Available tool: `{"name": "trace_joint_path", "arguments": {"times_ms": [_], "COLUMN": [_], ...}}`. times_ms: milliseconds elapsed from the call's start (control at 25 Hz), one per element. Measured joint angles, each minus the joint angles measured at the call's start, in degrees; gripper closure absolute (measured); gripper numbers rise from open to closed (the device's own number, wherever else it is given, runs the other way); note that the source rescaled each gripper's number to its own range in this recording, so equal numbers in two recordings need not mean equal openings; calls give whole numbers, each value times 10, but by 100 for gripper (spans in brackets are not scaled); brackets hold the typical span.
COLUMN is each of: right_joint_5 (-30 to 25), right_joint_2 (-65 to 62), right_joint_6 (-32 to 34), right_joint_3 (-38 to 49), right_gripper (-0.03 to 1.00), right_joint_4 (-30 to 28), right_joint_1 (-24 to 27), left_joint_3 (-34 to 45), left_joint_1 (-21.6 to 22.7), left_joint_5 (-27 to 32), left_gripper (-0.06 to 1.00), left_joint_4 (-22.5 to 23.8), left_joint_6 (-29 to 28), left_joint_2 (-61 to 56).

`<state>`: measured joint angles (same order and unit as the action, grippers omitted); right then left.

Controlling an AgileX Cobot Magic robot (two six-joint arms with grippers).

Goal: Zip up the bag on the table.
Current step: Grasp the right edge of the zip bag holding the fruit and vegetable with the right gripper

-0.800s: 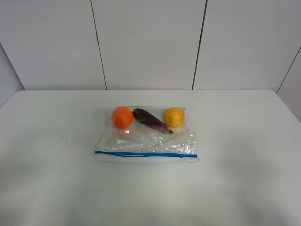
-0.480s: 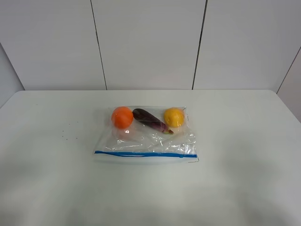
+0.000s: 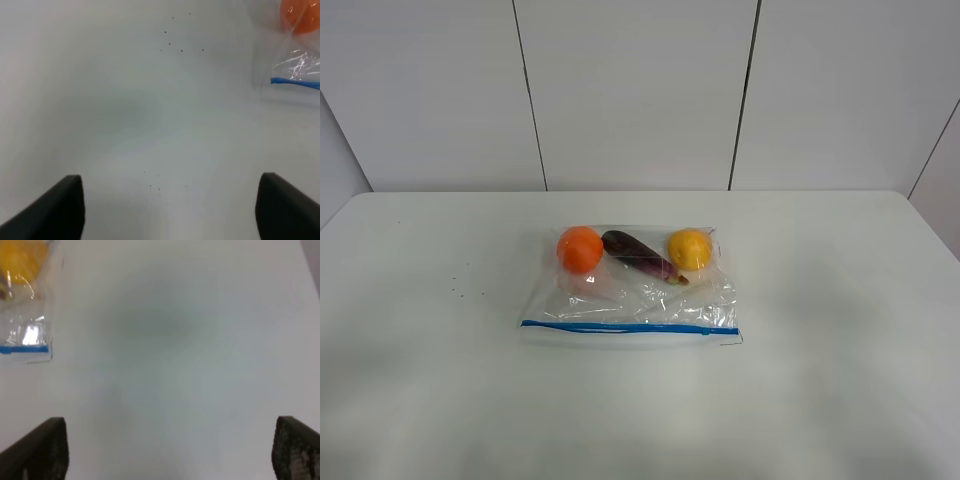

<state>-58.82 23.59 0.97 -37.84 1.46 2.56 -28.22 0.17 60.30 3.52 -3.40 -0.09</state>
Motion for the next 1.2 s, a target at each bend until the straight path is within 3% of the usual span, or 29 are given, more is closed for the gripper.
{"name": "trace_joint_path", "arguments": {"times_ms": [360, 560, 880, 1200], "right_joint_5": [-4, 24, 107, 132], "right_joint_2": [372, 530, 707, 832], "right_joint_6": [-10, -77, -284, -518], "right_joint_3": [-163, -204, -205, -205], "right_gripper": [6, 6, 6, 6], "right_joint_4": [31, 96, 306, 524], "right_joint_1": [0, 0, 0, 0], "left_joint_3": [0, 0, 0, 0], "left_joint_1": [0, 0, 0, 0], "left_joint_5": [0, 0, 0, 0], "left_gripper": [-6, -6, -6, -6], "left_joint_4": [0, 0, 0, 0], "left_joint_6": [0, 0, 0, 0], "left_joint_2": [0, 0, 0, 0]}}
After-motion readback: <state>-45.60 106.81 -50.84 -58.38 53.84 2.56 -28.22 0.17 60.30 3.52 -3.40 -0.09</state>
